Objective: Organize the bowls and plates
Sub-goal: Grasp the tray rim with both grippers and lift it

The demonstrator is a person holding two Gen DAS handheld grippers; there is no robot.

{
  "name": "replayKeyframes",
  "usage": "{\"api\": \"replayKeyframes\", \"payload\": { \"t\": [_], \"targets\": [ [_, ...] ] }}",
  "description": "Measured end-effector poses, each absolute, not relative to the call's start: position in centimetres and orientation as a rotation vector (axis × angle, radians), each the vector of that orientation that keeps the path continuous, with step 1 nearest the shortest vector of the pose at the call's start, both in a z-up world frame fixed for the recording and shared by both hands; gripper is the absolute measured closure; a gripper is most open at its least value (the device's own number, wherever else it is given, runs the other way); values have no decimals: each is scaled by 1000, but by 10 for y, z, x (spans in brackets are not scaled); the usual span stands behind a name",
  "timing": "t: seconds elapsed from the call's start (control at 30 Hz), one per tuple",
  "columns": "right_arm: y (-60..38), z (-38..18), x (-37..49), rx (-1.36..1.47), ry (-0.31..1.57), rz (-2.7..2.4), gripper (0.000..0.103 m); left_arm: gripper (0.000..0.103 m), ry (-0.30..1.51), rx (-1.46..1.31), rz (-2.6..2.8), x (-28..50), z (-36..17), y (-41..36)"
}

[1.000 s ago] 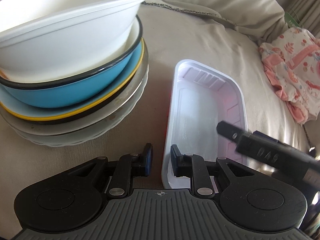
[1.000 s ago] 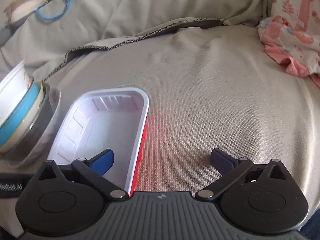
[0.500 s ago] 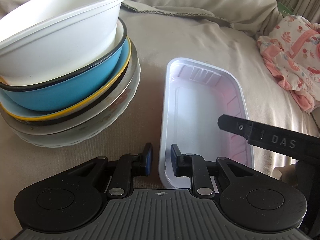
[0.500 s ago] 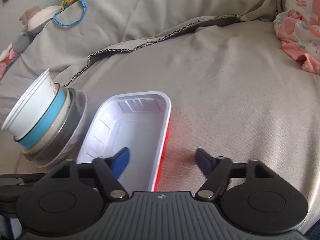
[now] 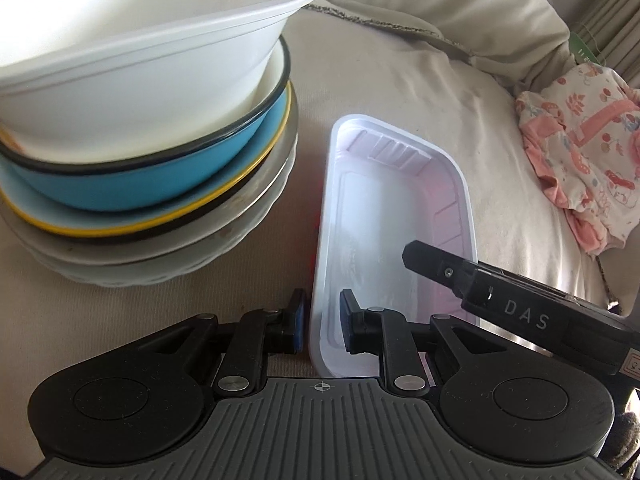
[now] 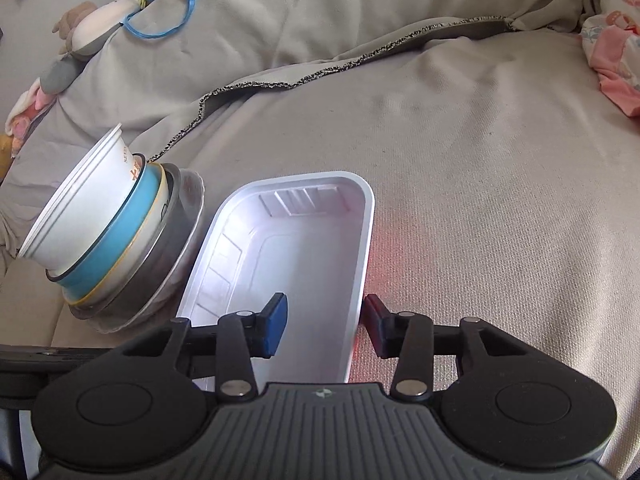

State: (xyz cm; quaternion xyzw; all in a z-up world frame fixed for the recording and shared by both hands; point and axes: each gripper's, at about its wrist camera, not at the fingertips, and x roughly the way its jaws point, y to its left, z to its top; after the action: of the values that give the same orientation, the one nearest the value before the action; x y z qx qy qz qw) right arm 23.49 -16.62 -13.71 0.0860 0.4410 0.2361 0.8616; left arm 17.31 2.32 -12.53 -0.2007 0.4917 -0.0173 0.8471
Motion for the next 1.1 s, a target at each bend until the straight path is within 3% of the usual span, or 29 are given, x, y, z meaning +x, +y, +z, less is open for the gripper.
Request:
{"api": "replayKeyframes", "payload": {
  "t": [0.47, 0.7, 0.9, 1.1],
  "targets": [
    [-170, -123, 230, 197, 944, 469, 67, 82, 1027, -390, -45, 172, -110, 13],
    [-171, -53, 203, 137, 759, 461, 67, 82, 811, -412, -115, 143, -45, 17],
    [-145, 23, 193, 139, 597, 574, 66, 82, 626, -407, -80, 114, 18, 65],
    [-66, 31, 216, 120, 607, 716, 66, 82, 587, -440, 65, 109, 18, 133]
  ]
}}
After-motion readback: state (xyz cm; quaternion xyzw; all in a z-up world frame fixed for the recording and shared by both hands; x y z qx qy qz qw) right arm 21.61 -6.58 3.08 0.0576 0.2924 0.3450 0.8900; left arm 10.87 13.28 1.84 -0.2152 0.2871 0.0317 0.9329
